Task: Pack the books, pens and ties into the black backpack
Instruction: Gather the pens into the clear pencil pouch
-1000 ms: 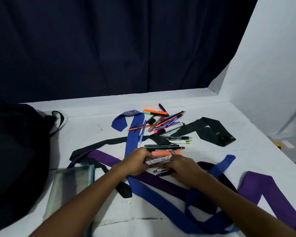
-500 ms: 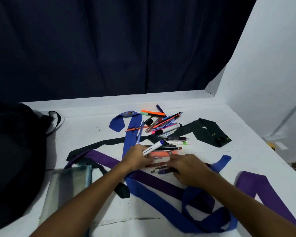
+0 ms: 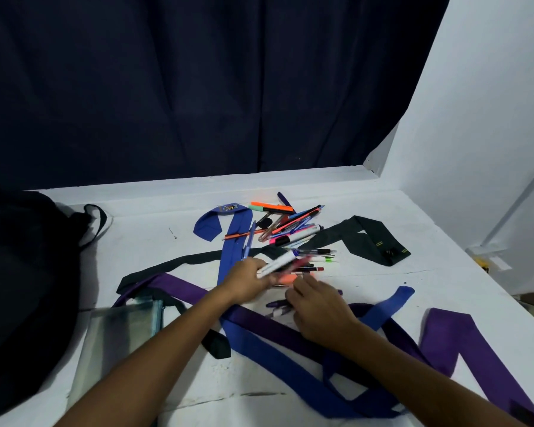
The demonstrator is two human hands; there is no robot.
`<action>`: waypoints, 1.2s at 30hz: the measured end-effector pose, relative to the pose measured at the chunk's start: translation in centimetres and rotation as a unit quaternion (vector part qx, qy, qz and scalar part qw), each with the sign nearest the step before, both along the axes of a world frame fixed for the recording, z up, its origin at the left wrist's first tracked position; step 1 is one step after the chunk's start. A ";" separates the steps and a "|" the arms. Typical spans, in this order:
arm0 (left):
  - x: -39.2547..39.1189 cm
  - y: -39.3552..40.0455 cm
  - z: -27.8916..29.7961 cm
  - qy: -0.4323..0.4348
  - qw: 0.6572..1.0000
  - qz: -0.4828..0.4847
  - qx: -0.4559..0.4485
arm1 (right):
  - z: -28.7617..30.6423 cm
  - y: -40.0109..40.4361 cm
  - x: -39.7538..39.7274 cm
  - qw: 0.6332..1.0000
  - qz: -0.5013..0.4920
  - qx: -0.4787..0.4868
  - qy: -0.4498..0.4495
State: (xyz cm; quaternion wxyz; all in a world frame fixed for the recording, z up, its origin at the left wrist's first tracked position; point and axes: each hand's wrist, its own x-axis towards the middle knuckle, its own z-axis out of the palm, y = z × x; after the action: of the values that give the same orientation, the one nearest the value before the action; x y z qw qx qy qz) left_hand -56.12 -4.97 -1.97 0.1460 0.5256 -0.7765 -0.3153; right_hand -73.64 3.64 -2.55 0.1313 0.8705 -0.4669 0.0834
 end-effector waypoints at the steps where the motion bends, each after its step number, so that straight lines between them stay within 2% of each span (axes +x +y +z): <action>1: 0.5 0.0 0.3 0.066 0.997 0.029 0.030 | 0.5 -0.2 -0.2 0.998 0.009 -0.042 -0.050; 3: 1.3 0.3 0.8 0.204 0.972 0.073 0.095 | 1.8 -0.8 -0.4 0.984 0.007 -0.058 -0.167; 5: 1.6 0.9 1.1 0.299 0.937 0.093 0.153 | 3.2 -1.4 -0.3 0.941 -0.044 -0.019 -0.334; 6: 1.7 1.2 1.3 0.342 0.917 0.095 0.182 | 3.6 -1.7 -0.1 0.897 -0.070 0.029 -0.436; 8: 1.6 2.0 1.7 0.413 0.877 0.094 0.228 | 4.1 -2.1 0.2 0.758 -0.099 0.143 -0.629; 9: 1.5 2.4 1.9 0.433 0.864 0.090 0.241 | 4.2 -2.3 0.5 0.695 -0.104 0.177 -0.689; 10: 1.2 2.9 2.3 0.441 0.858 0.082 0.248 | 4.2 -2.4 1.0 0.647 -0.106 0.206 -0.726; 11: 1.0 3.3 2.6 0.438 0.860 0.073 0.251 | 4.4 -2.4 1.5 0.612 -0.106 0.231 -0.749; 13: 0.4 4.1 3.1 0.411 0.874 0.050 0.254 | 4.5 -2.7 2.4 0.569 -0.106 0.265 -0.771; 15: 0.1 4.5 3.4 0.387 0.882 0.045 0.266 | 5.2 -2.9 2.9 0.554 -0.115 0.281 -0.775; 19: 0.1 5.1 3.9 0.347 0.893 0.053 0.283 | 6.5 -2.9 3.4 0.566 -0.114 0.274 -0.769; 24: -0.6 5.5 4.6 0.255 0.926 0.091 0.261 | 6.1 -2.6 4.3 0.523 -0.081 0.286 -0.799; 27: -0.7 5.5 4.7 0.187 0.953 0.071 0.229 | 6.0 -2.7 4.6 0.505 -0.092 0.268 -0.815; 30: -0.9 5.8 4.9 0.166 0.963 0.049 0.209 | 6.3 -2.7 4.9 0.485 -0.114 0.245 -0.832; 32: -0.9 5.9 5.1 0.186 0.958 0.042 0.216 | 6.7 -2.8 4.8 0.460 -0.119 0.247 -0.844; 34: -0.6 5.9 5.2 0.248 0.940 0.088 0.218 | 7.4 -2.9 4.4 0.424 -0.106 0.239 -0.867; 35: -0.4 6.0 5.0 0.305 0.914 0.135 0.230 | 7.8 -2.9 4.2 0.407 -0.090 0.234 -0.879; 36: -0.3 6.1 4.7 0.381 0.868 0.183 0.260 | 8.0 -2.9 4.1 0.391 -0.073 0.229 -0.888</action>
State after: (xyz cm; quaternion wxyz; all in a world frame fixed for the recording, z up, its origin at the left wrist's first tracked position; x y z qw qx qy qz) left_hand -56.43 1.08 2.71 0.3436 0.5166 -0.4402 -0.6490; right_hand -69.51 0.78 5.50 -0.5565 0.2627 -0.3816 0.6896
